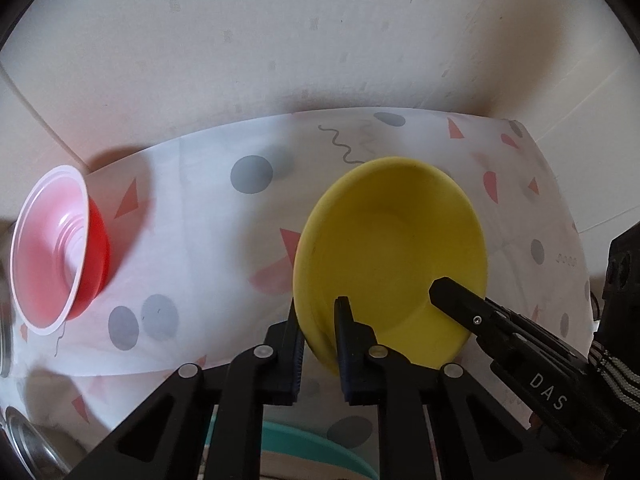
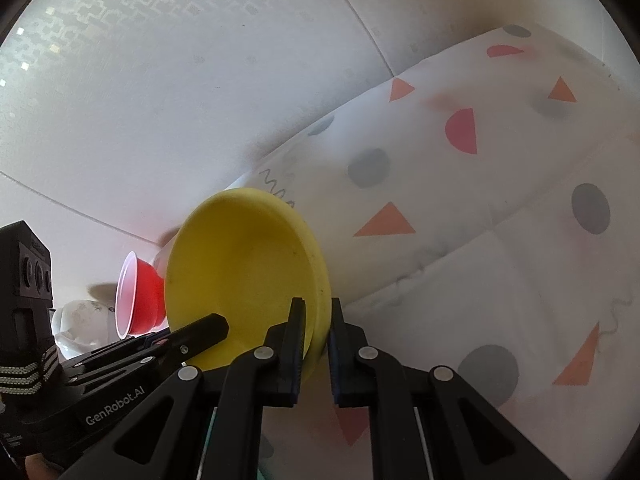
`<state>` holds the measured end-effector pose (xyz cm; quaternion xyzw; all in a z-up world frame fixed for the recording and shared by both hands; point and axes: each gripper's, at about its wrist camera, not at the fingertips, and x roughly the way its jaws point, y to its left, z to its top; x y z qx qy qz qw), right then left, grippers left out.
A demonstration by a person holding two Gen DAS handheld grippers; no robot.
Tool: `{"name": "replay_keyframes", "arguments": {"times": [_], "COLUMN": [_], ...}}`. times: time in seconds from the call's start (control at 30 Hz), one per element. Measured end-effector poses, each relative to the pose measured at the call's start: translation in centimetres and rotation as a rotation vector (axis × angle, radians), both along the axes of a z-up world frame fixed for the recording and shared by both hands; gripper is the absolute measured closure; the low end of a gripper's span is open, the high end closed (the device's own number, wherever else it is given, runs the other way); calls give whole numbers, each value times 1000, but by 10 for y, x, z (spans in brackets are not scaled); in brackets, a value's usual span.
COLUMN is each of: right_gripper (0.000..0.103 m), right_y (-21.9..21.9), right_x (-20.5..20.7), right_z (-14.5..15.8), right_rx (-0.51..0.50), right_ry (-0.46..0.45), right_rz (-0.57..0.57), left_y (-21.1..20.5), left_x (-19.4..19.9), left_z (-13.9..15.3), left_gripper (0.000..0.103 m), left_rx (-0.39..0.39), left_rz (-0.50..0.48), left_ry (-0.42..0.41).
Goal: Organize plates and bowls
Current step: 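Carry the yellow bowl with both grippers and lower it into the steel bowl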
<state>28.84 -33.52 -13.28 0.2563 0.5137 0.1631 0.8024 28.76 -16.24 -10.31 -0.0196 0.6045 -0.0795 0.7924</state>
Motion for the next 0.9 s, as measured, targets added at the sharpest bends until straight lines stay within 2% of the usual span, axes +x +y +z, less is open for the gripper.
{"name": "replay_keyframes", "arguments": {"times": [0.6,0.9], "right_gripper": [93,93], "right_y": [24,50], "right_x": [-23,-39], "right_z": [36,51], "right_rx": [-14,-6], "right_ry": [-47,-77], "right_rz": [51,109], "left_y": [29,61], "left_x": [-45,-77], "left_z": [36,50], "left_gripper": [88,87], "left_rx": [-49,-79], "left_rz": [73,128], "left_ry": [-68,-94]}}
